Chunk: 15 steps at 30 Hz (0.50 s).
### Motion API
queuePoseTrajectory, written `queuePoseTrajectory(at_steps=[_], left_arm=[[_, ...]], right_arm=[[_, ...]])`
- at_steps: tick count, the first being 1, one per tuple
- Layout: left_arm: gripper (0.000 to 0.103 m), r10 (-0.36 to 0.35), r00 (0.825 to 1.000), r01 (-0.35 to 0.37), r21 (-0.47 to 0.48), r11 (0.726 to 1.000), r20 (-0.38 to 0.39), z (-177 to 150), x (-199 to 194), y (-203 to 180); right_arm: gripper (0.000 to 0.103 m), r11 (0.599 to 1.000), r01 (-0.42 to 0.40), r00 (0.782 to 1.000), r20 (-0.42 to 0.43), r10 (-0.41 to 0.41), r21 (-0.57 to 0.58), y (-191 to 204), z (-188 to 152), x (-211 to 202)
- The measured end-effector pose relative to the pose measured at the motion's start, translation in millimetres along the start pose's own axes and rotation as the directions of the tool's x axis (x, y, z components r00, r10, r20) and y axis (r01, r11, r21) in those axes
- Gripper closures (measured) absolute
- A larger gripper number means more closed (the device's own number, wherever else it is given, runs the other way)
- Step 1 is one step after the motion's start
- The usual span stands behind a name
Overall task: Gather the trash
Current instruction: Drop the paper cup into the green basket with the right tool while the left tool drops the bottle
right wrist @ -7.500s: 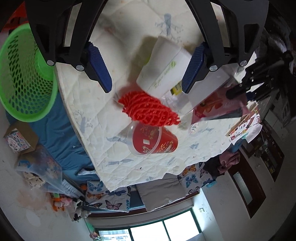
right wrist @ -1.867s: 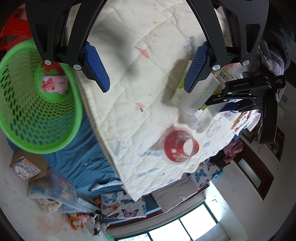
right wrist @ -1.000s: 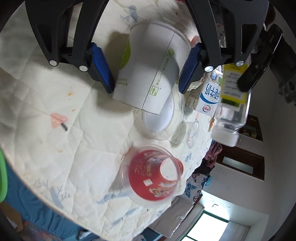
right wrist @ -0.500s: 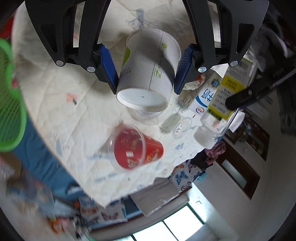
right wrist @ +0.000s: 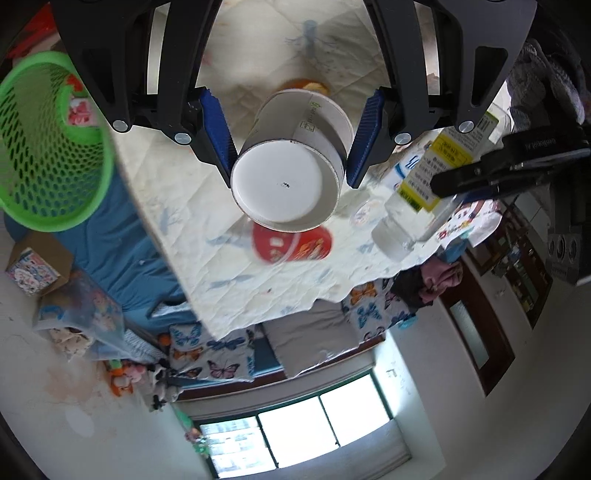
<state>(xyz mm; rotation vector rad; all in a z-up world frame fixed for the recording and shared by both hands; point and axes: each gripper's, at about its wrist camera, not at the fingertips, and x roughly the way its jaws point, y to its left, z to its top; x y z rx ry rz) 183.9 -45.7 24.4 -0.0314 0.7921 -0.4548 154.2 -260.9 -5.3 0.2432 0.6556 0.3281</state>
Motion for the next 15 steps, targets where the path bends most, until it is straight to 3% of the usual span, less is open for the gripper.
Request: queuePoseTrajectory(at_steps=[8,15], left_arm=[[0.051,-0.057,0.998,0.058,0.05,0.997,-0.025,6.7,19.6,-35.4],[0.051,-0.108,0.992,0.115,0.114,0.987,-0.064,14.6,42.4,-81.7]], right_arm=[[0.043,0.991,0.124,0.992,0.029,-0.126,0.058,-59.8,5.6,-34.0],[0.043,0.949,0.275,0.96,0.001,-0.278,0.151,-140.5,-7.6,-58.5]])
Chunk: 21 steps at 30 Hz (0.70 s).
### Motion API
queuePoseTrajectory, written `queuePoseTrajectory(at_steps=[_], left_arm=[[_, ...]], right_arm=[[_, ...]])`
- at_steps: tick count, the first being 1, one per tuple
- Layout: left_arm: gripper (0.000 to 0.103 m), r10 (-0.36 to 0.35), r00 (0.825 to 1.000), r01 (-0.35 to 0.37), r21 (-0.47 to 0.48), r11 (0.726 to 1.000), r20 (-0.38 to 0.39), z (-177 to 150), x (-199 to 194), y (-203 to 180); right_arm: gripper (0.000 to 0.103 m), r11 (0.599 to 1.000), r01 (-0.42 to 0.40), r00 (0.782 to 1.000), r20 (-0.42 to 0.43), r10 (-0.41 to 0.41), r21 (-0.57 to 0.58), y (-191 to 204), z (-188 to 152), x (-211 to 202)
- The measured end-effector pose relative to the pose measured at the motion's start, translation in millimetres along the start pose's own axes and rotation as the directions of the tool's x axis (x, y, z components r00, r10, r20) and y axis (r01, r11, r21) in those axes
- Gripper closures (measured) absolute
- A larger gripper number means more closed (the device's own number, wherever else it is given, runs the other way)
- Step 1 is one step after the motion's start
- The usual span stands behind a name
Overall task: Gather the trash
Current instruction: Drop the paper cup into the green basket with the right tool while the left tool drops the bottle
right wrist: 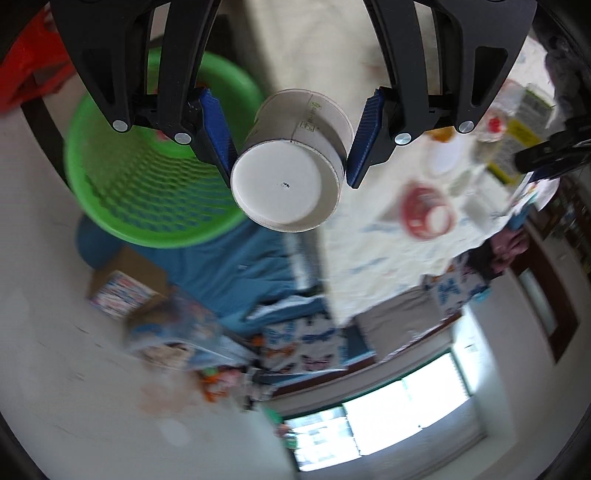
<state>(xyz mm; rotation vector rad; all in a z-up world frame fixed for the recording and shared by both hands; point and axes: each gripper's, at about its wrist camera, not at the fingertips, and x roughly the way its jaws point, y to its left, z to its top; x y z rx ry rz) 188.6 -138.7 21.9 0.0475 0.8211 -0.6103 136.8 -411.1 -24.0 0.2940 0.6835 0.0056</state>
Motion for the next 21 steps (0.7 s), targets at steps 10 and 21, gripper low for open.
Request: queuePoseTrajectory(at_steps=[10,21], left_arm=[[0.051,-0.045,0.998,0.048,0.064,0.997,-0.052,23.7,38.3,-48.8],[0.051,-0.091,0.987,0.11,0.139,0.984,-0.132,41.0,86.1,-102.6]], right_arm=[[0.042,0.981,0.132,0.991,-0.045,-0.127,0.14,-92.8,-12.1,21.6],[0.035,0.971,0.13,0.991,-0.052,-0.122,0.199,-124.3,-24.2,17.8]])
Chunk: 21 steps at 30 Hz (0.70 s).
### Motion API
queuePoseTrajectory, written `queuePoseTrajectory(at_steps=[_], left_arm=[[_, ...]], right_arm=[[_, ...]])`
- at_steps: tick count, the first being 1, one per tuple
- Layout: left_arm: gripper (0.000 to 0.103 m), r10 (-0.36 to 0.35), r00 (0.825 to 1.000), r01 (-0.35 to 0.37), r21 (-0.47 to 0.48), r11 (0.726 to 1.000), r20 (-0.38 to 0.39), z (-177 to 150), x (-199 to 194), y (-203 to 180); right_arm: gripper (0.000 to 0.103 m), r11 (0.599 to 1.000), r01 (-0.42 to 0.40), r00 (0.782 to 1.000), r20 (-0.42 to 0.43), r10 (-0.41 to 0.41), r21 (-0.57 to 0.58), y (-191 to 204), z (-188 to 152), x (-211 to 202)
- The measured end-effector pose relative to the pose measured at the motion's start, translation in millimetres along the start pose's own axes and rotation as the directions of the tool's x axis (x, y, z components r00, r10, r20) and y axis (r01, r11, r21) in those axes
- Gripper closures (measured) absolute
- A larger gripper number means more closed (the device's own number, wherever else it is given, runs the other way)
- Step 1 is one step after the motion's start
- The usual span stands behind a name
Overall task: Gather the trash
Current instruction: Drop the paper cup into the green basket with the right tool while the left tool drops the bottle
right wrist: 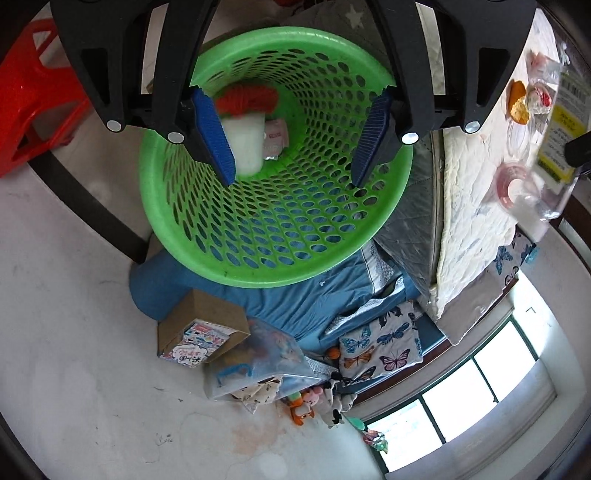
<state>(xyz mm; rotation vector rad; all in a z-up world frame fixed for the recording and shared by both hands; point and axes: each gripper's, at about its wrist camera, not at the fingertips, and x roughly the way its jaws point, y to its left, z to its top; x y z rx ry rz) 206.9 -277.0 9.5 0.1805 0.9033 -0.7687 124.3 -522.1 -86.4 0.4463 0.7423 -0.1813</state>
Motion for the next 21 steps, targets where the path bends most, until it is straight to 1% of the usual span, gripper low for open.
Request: queuePoseTrajectory(at_steps=[1,9,14,21], left_arm=[[0.051,-0.002,1.0,0.002,0.009,1.0,-0.008,2.0,5.2,-3.2],[0.051,-0.004,0.993,0.013,0.08,0.997,-0.114,21.3,60.2,-38.0],[0.051,0.022,0.983,-0.002,0.11,0.994,-0.181,26.3,92.3,-54.2],[0.051,0.059,0.964,-0.029,0.116,0.993,-0.26,29.4,129.0,-60.8]], right_arm=[[0.033,1.0,-0.003,1.0,0.006,0.003,0.003,-2.2,-0.9,-4.3],[0.031,1.0,-0.015,0.999,0.032,0.015,0.009,-13.6,-8.9,-26.5],[0.031,0.999,-0.024,0.999,0.028,0.023,0.032,-22.8,-14.4,-29.2],[0.031,0.998,-0.03,0.999,0.023,0.028,0.058,-34.9,-19.4,-27.1]])
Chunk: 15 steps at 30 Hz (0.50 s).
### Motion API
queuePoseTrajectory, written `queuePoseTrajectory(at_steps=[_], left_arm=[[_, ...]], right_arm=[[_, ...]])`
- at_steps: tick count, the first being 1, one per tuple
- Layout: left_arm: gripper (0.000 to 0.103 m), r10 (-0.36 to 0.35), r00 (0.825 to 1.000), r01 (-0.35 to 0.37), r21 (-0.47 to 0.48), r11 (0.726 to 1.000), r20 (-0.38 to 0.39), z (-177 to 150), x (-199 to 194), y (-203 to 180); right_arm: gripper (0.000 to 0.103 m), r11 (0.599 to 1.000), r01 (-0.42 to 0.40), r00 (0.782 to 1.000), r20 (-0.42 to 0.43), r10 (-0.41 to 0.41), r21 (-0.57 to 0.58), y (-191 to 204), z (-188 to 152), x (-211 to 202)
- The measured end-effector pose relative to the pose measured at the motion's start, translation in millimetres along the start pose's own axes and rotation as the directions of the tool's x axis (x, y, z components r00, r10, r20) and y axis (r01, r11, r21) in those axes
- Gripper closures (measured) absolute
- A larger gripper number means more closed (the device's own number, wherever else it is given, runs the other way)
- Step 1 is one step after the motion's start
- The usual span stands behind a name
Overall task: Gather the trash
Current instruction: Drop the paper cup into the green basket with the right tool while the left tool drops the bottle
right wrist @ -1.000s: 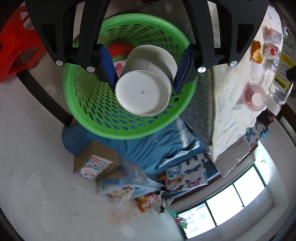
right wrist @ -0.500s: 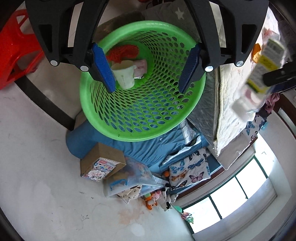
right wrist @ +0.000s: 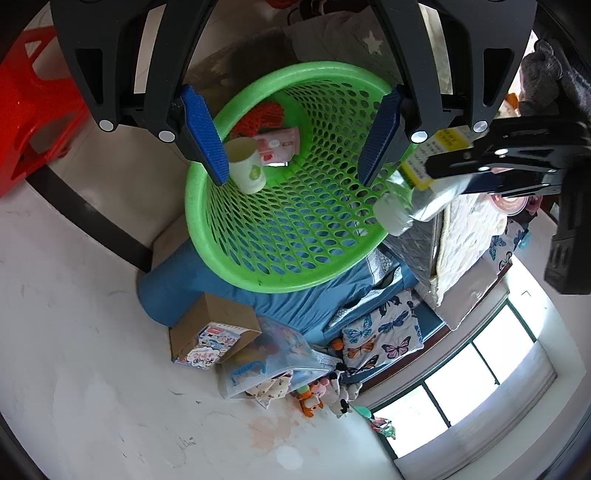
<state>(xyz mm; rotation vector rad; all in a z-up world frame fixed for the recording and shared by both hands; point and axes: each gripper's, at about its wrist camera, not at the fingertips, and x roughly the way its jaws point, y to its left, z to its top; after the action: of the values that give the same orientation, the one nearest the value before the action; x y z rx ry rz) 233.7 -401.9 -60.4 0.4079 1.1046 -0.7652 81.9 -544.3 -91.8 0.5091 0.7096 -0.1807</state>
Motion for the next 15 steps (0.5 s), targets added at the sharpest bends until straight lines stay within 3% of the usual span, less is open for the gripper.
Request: queuePoseTrajectory(at_steps=[11,14,15], left_arm=[[0.05,0.018,0.999,-0.019,-0.027,0.999,-0.05,18.6,36.1,-3.2],[0.049,-0.024,0.997,0.018,-0.08,0.997,-0.071,24.2,43.6,0.7],[0.043,-0.041,0.997,0.034,-0.102,0.994,-0.071,24.9,44.5,2.6]], right_arm=[[0.031,1.0,0.004,1.0,-0.008,-0.004,0.019,-7.7,-8.1,-0.7],[0.031,1.0,0.003,1.0,-0.004,-0.003,0.02,-6.3,-9.2,-3.4],[0.031,1.0,0.003,1.0,-0.002,-0.003,0.019,-5.7,-9.8,-4.9]])
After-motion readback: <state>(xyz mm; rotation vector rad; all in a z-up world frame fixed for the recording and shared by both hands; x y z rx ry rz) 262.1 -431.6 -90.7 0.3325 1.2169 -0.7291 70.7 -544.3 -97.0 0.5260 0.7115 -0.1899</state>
